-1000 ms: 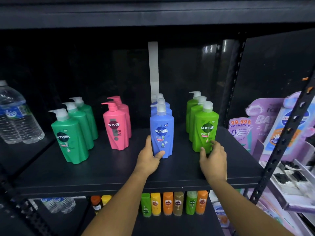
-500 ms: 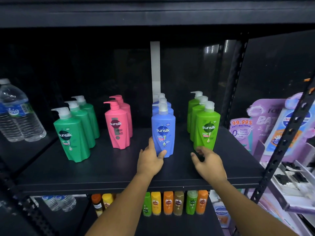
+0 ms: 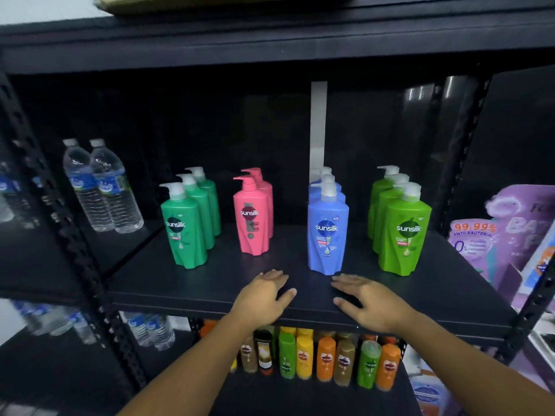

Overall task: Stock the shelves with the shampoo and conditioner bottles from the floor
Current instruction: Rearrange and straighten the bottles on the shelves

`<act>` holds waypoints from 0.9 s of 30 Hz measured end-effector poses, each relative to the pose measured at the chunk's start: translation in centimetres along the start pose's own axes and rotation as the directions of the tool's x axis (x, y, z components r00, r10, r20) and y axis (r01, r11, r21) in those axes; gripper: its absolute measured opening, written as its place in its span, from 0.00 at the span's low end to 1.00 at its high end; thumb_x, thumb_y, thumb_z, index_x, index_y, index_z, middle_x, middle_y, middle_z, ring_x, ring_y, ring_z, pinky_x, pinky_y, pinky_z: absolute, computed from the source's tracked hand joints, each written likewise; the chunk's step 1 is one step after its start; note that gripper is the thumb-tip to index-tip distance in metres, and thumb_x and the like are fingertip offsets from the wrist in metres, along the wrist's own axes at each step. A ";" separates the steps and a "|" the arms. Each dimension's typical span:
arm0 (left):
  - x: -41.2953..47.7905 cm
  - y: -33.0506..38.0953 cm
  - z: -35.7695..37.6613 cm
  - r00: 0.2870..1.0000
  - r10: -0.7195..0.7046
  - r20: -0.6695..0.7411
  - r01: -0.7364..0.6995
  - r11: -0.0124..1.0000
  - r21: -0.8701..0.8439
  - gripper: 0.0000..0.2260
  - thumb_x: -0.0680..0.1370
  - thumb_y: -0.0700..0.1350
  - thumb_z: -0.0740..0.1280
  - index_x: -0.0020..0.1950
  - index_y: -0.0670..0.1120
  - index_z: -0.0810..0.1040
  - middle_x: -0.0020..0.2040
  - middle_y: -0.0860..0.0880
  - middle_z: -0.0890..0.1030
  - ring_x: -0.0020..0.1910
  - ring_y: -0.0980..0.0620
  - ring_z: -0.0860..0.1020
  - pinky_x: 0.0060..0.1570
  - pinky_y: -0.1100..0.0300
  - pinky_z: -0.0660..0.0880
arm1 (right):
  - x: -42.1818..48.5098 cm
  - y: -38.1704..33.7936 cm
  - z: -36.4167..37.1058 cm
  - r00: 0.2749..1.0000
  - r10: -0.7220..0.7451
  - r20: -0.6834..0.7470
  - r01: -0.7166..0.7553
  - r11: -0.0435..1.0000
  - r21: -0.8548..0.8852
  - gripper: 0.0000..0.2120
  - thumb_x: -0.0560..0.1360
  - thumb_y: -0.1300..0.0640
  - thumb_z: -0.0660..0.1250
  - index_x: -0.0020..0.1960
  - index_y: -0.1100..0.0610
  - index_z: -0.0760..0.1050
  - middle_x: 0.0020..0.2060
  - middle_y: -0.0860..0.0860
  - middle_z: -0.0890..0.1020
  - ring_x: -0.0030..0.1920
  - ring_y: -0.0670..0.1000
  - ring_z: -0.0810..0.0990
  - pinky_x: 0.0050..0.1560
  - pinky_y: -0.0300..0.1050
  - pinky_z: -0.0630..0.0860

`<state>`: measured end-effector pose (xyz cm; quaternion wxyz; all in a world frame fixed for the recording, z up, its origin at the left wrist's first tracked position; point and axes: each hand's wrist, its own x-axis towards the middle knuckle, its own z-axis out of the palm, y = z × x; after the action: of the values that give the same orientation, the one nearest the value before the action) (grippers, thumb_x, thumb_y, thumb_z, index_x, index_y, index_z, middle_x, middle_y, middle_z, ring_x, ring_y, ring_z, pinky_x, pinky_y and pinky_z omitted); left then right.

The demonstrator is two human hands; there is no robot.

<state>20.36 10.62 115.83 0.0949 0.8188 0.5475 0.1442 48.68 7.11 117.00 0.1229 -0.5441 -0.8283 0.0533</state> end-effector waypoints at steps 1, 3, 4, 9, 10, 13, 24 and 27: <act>-0.4 -0.6 -0.3 1.000 0.004 -0.002 -0.004 1.000 0.013 0.29 0.85 0.62 0.55 0.81 0.48 0.64 0.82 0.50 0.62 0.81 0.53 0.56 0.80 0.58 0.51 | 0.5 -1.1 0.2 1.000 -0.017 0.025 0.017 1.000 0.007 0.28 0.83 0.38 0.54 0.79 0.48 0.63 0.79 0.43 0.63 0.79 0.43 0.56 0.78 0.38 0.49; -1.1 -1.8 -0.9 1.000 0.001 -0.006 -0.001 0.999 0.033 0.29 0.85 0.62 0.55 0.81 0.48 0.64 0.82 0.50 0.62 0.81 0.54 0.57 0.79 0.59 0.49 | 1.4 -3.3 0.7 0.998 -0.037 0.051 0.036 0.999 0.019 0.29 0.83 0.38 0.53 0.81 0.48 0.60 0.80 0.44 0.59 0.80 0.43 0.53 0.78 0.39 0.47; -1.4 -2.4 -1.2 1.000 -0.005 -0.010 0.006 0.999 0.040 0.29 0.85 0.62 0.55 0.81 0.48 0.63 0.82 0.50 0.62 0.81 0.54 0.57 0.79 0.60 0.48 | 1.9 -4.4 1.1 0.998 -0.040 0.055 0.038 0.999 0.025 0.29 0.83 0.38 0.52 0.81 0.49 0.58 0.80 0.44 0.58 0.80 0.44 0.52 0.79 0.40 0.47; -3.2 -5.8 -2.9 0.998 -0.053 -0.019 0.053 0.998 0.038 0.28 0.85 0.61 0.55 0.81 0.47 0.64 0.82 0.49 0.62 0.81 0.54 0.57 0.79 0.58 0.49 | 4.2 -8.7 2.6 0.995 -0.064 0.081 0.062 0.998 0.032 0.29 0.85 0.41 0.50 0.82 0.52 0.55 0.81 0.47 0.56 0.81 0.45 0.51 0.78 0.40 0.45; -3.5 -6.6 -3.3 0.998 -0.064 -0.020 0.064 0.997 0.036 0.28 0.85 0.60 0.55 0.81 0.47 0.64 0.82 0.49 0.62 0.81 0.54 0.57 0.79 0.58 0.49 | 4.8 -9.4 2.9 0.994 -0.066 0.089 0.063 0.997 0.037 0.29 0.85 0.41 0.50 0.82 0.53 0.55 0.81 0.47 0.56 0.81 0.45 0.50 0.77 0.39 0.44; -4.6 -9.1 -4.2 0.995 -0.092 -0.024 0.093 0.995 0.029 0.27 0.85 0.59 0.55 0.81 0.47 0.64 0.82 0.49 0.62 0.81 0.54 0.57 0.79 0.58 0.48 | 6.6 -11.1 3.5 0.992 -0.067 0.109 0.060 0.996 0.069 0.29 0.85 0.42 0.51 0.82 0.54 0.55 0.81 0.49 0.55 0.81 0.46 0.50 0.77 0.40 0.43; -5.5 -15.5 -6.7 0.996 -0.090 0.017 0.089 0.994 0.066 0.27 0.85 0.63 0.53 0.82 0.53 0.62 0.83 0.54 0.60 0.81 0.57 0.54 0.80 0.55 0.47 | 13.7 -15.9 5.1 0.966 0.257 0.009 -0.222 0.815 0.535 0.35 0.80 0.44 0.66 0.82 0.50 0.57 0.77 0.49 0.68 0.75 0.52 0.68 0.76 0.49 0.64; -5.2 -15.9 -6.6 0.997 -0.074 0.035 0.070 0.992 0.107 0.28 0.85 0.64 0.50 0.83 0.54 0.58 0.83 0.55 0.56 0.82 0.58 0.51 0.81 0.53 0.45 | 16.1 -17.0 5.0 0.921 0.382 -0.072 -0.225 0.676 0.702 0.32 0.78 0.47 0.70 0.78 0.49 0.63 0.68 0.48 0.76 0.64 0.50 0.76 0.64 0.45 0.72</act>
<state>2.44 11.82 116.38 0.0673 0.8052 0.5814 0.0956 26.21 15.17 118.29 0.3911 -0.5934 -0.6295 0.3143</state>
